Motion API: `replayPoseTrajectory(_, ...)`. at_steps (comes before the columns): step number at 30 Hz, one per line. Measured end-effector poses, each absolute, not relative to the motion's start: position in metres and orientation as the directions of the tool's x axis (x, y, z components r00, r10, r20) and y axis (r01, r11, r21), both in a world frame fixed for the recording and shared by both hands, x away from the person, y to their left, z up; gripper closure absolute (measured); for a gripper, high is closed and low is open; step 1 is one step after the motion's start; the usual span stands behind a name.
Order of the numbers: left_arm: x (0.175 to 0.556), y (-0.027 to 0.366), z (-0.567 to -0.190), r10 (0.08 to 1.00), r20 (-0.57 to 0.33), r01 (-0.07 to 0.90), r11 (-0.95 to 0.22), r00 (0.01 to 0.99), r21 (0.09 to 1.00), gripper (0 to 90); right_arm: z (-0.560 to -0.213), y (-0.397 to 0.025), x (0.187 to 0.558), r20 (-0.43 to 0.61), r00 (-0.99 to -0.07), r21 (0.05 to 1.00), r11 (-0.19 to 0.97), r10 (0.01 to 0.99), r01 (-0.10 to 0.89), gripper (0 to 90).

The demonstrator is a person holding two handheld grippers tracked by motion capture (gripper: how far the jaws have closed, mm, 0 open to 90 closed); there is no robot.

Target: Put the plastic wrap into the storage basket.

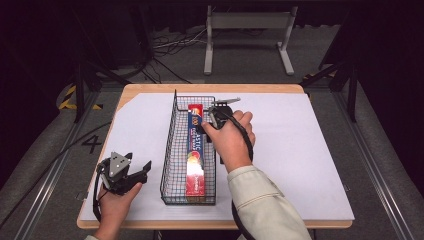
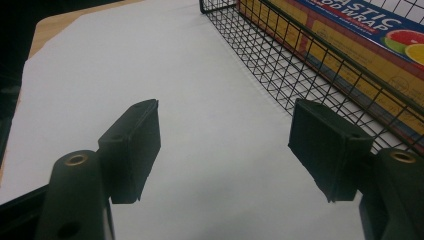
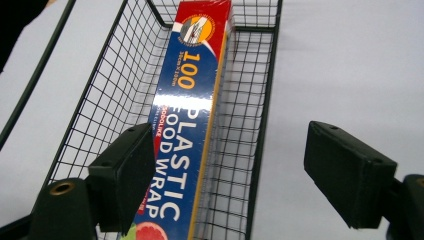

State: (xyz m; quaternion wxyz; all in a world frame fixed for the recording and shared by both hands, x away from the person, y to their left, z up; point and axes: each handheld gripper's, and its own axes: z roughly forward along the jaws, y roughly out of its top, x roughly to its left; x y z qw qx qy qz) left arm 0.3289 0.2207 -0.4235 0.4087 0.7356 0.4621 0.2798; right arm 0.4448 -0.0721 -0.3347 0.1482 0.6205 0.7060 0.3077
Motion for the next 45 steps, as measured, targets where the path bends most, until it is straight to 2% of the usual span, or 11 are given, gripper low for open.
replayPoseTrajectory(16, 0.327, 0.222, -0.423, 0.906, 0.016, 0.453, -0.227, 0.424, 0.862, 28.9, -0.321, -0.158, 0.429, 0.133, -0.291, 0.678, 0.127, 0.947, 0.724, 19.8)
replayPoseTrajectory(24, 0.327, 0.226, -0.423, 0.908, -0.005, 0.462, -0.208, 0.418, 0.862, 28.9, -0.318, -0.199, 0.424, 0.097, -0.394, 0.732, 0.202, 0.914, 0.650, 19.2)
replayPoseTrajectory(45, 0.317, 0.228, -0.423, 0.885, -0.014, 0.431, -0.212, 0.465, 0.877, 28.5, -0.336, -0.267, 0.402, 0.035, -0.478, 0.806, 0.258, 0.878, 0.533, 14.8)
